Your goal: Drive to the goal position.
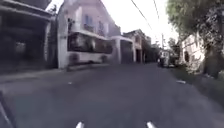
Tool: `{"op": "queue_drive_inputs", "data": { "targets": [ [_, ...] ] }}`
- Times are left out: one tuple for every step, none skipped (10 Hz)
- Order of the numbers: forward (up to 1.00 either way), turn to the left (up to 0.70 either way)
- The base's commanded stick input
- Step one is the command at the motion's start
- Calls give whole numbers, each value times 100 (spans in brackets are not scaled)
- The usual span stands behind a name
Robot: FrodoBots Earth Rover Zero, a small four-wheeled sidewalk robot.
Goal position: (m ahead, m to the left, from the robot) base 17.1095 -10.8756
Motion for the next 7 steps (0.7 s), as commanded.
{"op": "queue_drive_inputs", "data": {
  "targets": [
    [70,-28],
    [70,-28],
    [70,-28],
    [70,-28],
    [70,-28],
    [70,-28],
    [70,-28]
  ]
}}
